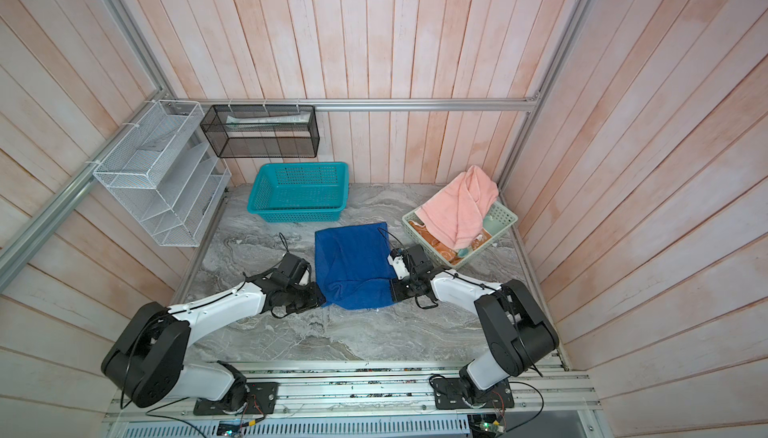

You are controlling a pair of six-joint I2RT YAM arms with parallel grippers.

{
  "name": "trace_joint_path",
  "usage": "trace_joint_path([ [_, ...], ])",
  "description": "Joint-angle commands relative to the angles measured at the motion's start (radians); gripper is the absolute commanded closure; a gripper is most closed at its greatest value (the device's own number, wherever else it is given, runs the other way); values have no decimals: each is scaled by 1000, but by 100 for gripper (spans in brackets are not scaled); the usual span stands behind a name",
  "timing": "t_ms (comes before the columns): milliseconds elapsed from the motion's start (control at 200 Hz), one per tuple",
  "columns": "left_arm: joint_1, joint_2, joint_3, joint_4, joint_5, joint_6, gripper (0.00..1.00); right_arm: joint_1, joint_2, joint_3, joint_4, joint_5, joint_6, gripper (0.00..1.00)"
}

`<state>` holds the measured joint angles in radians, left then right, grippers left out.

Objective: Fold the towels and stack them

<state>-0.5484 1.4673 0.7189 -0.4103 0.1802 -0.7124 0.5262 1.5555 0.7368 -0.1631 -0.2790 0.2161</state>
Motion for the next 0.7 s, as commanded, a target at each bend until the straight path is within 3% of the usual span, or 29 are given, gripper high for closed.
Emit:
trace_joint_path([
  [0,-31,47,79,-88,-127,-19,60,4,26,-5,4,-21,-13,100],
  [370,-104,206,183,-177,-177,2,64,1,34,10,-16,-34,-30,100],
  [495,-133,219,182,-190,-182,-1,79,-3,33,10,-19,-34,-30,100],
  [620,-150,196,191,-221,-200,7,100,-8,37,8,-29,-34,-29,100],
  [695,-149,157,207,-260,-217,29,100,-10,35,7,-37,-30,-28,100],
])
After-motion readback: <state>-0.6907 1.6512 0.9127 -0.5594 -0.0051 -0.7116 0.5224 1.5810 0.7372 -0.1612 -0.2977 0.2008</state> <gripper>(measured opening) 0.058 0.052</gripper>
